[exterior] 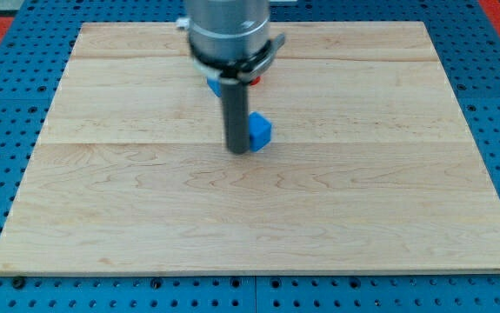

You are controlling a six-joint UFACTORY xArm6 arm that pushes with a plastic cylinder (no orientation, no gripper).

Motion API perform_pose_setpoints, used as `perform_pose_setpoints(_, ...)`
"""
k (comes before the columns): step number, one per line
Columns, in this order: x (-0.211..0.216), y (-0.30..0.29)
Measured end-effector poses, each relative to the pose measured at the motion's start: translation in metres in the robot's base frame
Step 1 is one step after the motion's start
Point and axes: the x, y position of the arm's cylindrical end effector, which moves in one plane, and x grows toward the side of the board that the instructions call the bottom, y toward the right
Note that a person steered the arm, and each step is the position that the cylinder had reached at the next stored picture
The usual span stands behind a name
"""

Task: Push the red circle into the red star

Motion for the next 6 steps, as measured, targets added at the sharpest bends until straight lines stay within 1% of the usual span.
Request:
perform_pose_setpoints(1, -0.089, 0.011)
perform_pose_setpoints(2, -0.074, 0.018)
perform_pose_setpoints(3, -0.008, 0.001)
perform_pose_setpoints(4, 0.019, 0.056)
perform_pose_setpoints(5, -0.032, 0.124)
perform_pose_setpoints(6, -0.059, 0.021)
